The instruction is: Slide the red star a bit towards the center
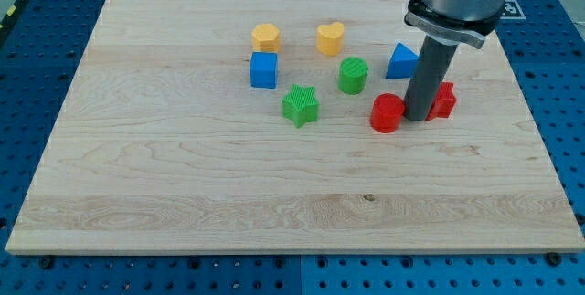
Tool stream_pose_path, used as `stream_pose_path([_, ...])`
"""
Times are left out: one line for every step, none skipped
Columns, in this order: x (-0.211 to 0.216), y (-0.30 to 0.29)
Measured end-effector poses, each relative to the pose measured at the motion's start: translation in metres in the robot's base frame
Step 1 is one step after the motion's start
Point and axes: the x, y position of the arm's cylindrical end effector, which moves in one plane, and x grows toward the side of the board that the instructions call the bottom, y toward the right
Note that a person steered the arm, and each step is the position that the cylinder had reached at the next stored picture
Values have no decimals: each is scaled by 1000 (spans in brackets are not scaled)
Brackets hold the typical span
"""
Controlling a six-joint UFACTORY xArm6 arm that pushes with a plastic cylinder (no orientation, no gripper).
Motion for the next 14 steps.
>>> stream_pose_path([0, -18])
stream_pose_path([0, -40])
stream_pose_path([0, -45])
stream_pose_path([4, -31])
stream_pose_path([19, -7])
stream_pose_path([34, 23])
stream_pose_path([44, 62])
stream_pose_path([35, 86])
stream_pose_path([14, 88])
stream_pose_path([4, 82])
stream_pose_path([2, 78])
stream_pose_path([-3, 78])
stream_pose_path([-10, 78])
stream_pose_path([-12, 74])
